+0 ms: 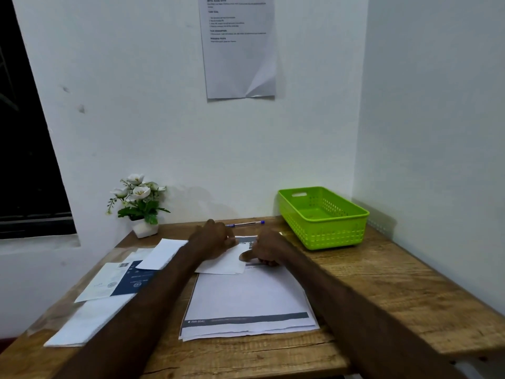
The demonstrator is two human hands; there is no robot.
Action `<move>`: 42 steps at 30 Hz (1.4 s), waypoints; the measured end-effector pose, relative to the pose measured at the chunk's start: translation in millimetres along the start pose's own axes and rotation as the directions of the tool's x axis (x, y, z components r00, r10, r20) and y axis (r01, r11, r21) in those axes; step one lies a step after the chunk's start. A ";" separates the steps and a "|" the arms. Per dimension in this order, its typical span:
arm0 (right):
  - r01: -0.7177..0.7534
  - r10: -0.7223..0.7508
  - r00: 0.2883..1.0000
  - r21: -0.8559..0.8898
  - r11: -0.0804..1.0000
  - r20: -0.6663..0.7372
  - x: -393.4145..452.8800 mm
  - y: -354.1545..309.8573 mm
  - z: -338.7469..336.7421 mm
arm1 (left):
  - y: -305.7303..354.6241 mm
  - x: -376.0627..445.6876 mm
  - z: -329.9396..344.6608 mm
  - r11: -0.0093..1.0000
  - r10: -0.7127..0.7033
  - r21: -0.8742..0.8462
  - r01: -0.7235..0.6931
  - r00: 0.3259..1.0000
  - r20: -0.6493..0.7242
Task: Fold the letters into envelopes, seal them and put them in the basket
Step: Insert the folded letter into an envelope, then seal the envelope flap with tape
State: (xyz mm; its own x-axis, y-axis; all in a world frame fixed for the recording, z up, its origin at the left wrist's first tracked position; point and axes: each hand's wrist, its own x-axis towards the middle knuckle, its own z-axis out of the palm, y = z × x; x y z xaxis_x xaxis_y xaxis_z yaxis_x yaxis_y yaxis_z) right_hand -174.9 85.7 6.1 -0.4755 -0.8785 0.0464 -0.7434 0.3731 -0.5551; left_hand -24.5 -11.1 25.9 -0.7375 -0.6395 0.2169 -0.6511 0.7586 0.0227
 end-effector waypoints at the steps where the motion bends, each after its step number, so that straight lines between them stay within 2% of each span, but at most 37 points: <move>1: 0.007 -0.007 1.000 -0.015 1.000 0.000 1.0 0.3 1.0 | 1.4 4.2 3.3 1.000 -0.014 0.013 0.013 0.998 0.054; 6: 0.023 -0.024 0.999 -0.064 0.998 -0.023 -2.3 -0.8 -1.8 | 8.9 20.6 12.0 0.999 -0.011 -0.031 0.013 0.998 0.068; 12: 0.019 -0.021 0.999 -0.060 0.998 -0.037 -4.5 -1.8 -3.0 | 12.1 26.0 25.1 0.954 0.064 -0.293 -0.069 0.998 -0.025; 15: 0.038 -0.041 0.998 -0.077 0.996 -0.047 -3.5 -0.2 -2.0 | 10.2 25.3 20.1 0.886 0.059 -0.460 -0.061 0.998 -0.019; 17: 0.062 -0.063 0.996 -0.017 0.998 -0.062 -3.3 0.4 -0.7 | 7.2 22.0 16.0 0.817 0.042 -0.573 -0.067 0.997 -0.058; 20: 0.118 -0.098 0.991 0.242 0.963 -0.090 -4.8 -0.8 0.4 | 0.6 14.7 7.0 0.657 -0.015 -0.749 -0.084 0.992 -0.124; 22: 0.131 -0.101 0.990 0.391 0.911 -0.097 -9.0 -6.8 -2.0 | 1.0 9.2 -2.3 0.575 -0.039 -0.809 -0.118 0.985 -0.171; 24: 0.141 -0.102 0.989 0.458 0.878 -0.109 -13.8 -13.3 -5.6 | 2.7 6.4 -12.1 0.550 -0.055 -0.821 -0.155 0.974 -0.221; 31: 0.283 -0.248 0.959 0.574 0.769 -0.140 -28.4 -23.8 -21.9 | 2.3 6.3 -42.8 0.655 -0.052 -0.714 -0.249 0.927 -0.372; 37: 0.383 -0.327 0.923 0.580 0.719 -0.204 -39.8 -27.6 -32.2 | -1.0 14.6 -87.3 0.766 -0.102 -0.595 -0.243 0.868 -0.486; 40: 0.426 -0.321 0.905 0.630 0.650 -0.280 -40.7 -30.0 -38.8 | 5.5 20.0 -113.3 0.809 -0.107 -0.537 -0.239 0.838 -0.534; 42: 0.438 -0.234 0.897 0.682 0.586 -0.375 -38.7 -34.0 -43.1 | 9.9 22.6 -129.5 0.822 -0.108 -0.513 -0.247 0.817 -0.567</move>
State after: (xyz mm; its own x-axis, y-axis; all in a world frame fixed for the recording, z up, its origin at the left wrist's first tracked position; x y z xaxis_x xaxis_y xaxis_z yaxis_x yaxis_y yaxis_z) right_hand -151.5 119.9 58.9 -0.4287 -0.7635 0.4830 -0.3229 -0.3698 -0.8712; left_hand -24.4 -2.0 157.5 -0.4307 -0.5339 0.7277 -0.2610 0.8455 0.4659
